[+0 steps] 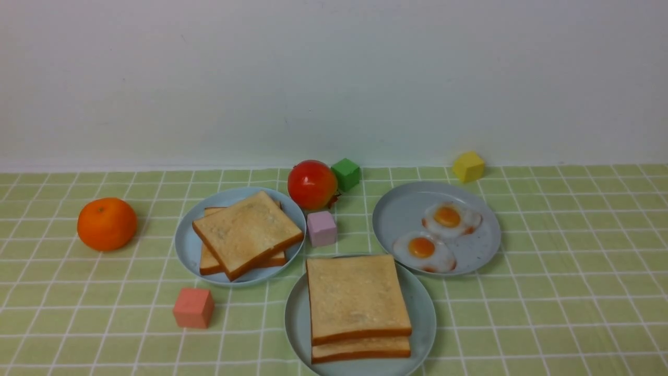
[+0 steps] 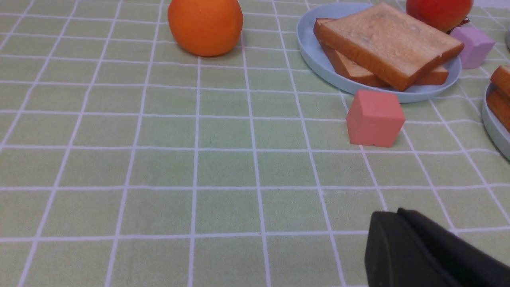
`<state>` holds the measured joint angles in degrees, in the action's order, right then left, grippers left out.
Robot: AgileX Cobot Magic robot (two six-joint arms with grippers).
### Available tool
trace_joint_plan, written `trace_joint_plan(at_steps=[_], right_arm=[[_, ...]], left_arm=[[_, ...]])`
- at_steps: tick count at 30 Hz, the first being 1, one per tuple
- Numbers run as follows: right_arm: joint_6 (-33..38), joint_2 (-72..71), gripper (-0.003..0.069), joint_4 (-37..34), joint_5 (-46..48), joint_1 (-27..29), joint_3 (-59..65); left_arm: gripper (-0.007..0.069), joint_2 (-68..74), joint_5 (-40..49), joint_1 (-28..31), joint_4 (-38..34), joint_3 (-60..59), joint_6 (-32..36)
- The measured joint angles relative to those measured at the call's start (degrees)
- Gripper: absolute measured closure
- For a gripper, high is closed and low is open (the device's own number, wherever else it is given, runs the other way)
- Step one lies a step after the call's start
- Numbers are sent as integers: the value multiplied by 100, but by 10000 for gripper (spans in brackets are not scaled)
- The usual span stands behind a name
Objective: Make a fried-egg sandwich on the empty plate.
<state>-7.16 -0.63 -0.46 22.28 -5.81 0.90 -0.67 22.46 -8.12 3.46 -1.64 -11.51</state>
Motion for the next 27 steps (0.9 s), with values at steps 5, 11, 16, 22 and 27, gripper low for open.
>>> trace_joint_plan(at_steps=[5,11,16,22,27], right_arm=[[-6,0,441,0,0,0,0],[-6,0,434,0,0,0,0],[-6,0,429,0,0,0,0],[-6,0,427,0,0,0,0],[-10,0,421,0,0,0,0]], left_arm=[[602,0,0,0,0,0,0],[602,0,0,0,0,0,0],[599,0,0,0,0,0,0],[594,0,0,0,0,0,0],[587,0,0,0,0,0,0]])
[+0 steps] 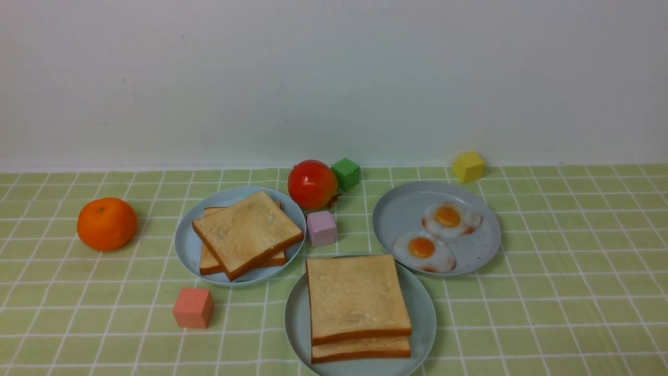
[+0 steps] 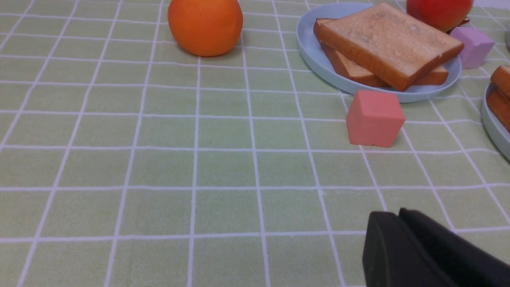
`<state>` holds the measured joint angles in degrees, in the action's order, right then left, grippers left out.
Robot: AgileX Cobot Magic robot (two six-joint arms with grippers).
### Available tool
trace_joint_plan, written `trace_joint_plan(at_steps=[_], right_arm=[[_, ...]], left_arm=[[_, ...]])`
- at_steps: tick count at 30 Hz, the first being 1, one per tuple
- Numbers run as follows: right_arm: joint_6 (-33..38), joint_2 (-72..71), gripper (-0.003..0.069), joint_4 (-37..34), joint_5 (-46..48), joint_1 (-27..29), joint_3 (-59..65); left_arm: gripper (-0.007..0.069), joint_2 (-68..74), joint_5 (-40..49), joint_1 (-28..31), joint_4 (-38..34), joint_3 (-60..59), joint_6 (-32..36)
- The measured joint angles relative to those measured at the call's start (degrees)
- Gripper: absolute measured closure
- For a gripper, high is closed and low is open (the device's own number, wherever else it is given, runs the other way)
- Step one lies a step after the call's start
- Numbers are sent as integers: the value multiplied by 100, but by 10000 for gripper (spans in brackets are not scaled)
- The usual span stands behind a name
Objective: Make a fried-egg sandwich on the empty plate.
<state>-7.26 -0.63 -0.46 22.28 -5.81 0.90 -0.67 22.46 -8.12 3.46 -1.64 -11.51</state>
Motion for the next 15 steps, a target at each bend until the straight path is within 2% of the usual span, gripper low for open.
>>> trace_joint_plan(at_steps=[15], right_arm=[[0,0,421,15,0,0,0]], left_arm=[[585,0,0,0,0,0,0]])
